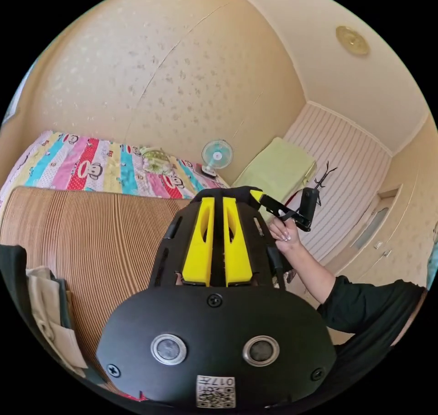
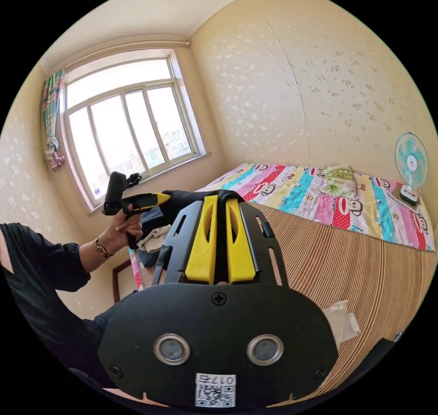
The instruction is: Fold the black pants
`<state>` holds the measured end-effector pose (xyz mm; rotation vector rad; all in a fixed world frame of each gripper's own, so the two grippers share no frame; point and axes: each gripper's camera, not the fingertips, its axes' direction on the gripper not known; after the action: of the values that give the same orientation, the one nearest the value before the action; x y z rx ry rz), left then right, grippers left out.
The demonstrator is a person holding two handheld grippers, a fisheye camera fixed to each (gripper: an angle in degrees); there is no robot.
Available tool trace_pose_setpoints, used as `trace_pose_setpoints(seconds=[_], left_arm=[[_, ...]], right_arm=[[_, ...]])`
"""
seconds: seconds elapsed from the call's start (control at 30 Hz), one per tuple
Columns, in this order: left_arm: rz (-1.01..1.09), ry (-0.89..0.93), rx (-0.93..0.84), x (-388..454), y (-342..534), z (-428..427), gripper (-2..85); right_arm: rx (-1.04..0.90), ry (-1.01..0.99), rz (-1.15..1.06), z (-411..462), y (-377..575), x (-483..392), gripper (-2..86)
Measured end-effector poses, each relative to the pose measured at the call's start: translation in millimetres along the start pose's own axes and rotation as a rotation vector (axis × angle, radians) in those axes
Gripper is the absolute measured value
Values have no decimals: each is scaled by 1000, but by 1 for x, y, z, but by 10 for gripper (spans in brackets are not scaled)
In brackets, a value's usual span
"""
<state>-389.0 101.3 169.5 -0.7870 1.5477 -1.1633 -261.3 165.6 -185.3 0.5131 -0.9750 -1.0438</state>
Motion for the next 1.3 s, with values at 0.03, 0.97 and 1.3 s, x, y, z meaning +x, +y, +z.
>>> trace_pose_setpoints(seconds=[0.03,0.97,1.3], left_arm=[[-21,13,-30,-8,11,7,40],[-505,40,-388,-90,208,134,127],[-402,402,-348,49,222,121,98]], right_arm=[[-45,-49,39,9,26,11,18],[-257,-511,881,88,341,49,163],[121,-658,644,-63,353,0,107]])
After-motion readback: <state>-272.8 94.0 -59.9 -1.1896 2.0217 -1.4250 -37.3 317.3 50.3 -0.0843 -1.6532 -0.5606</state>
